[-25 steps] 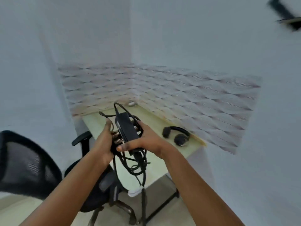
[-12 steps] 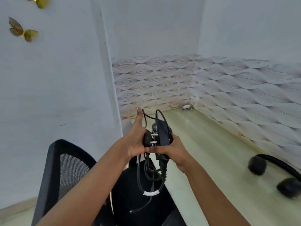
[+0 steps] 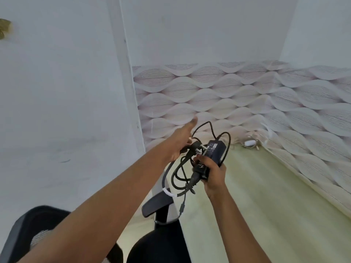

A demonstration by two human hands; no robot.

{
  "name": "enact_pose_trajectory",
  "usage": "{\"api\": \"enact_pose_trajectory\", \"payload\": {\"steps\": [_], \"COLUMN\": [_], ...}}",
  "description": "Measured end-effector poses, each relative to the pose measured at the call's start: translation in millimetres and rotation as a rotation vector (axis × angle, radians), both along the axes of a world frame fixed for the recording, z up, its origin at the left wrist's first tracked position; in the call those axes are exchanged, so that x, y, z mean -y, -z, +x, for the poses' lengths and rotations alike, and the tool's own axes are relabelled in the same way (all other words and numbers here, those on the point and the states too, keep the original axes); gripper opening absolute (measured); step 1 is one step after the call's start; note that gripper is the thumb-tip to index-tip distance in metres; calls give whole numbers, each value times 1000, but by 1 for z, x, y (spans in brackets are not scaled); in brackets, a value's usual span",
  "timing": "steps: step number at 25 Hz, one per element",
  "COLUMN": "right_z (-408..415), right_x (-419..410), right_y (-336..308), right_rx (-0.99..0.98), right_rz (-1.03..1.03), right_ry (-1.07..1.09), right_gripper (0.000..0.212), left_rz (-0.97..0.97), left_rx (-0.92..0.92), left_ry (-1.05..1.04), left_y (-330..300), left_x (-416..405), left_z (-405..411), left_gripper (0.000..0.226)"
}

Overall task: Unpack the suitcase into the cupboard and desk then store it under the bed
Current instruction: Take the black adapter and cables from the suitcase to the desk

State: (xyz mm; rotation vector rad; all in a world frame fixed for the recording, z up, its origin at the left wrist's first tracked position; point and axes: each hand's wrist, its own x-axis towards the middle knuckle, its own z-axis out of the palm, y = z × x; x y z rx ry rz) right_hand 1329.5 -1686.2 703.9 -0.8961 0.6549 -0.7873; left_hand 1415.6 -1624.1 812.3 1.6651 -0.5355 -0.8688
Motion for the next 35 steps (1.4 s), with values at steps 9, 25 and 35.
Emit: {"api": "enact_pose_trajectory", "payload": {"steps": [9,25,35], "right_z": [124,140,115], "right_x": [129,167,171], "right_y": [82,142,156], "right_rx": [26,-1013,-664], "right_rz": [367,-160,159], "right_ry": [325,-24,74], "right_gripper": [59,73,23], "left_rz": [239,552,77], "left_rx": [140,-26,-498], "left_ry": [-156,-683,-732], "left_y": [87,253,264], "left_x": [100,85,95], "left_z": [110,108,97], "left_gripper": [14,52,25]}}
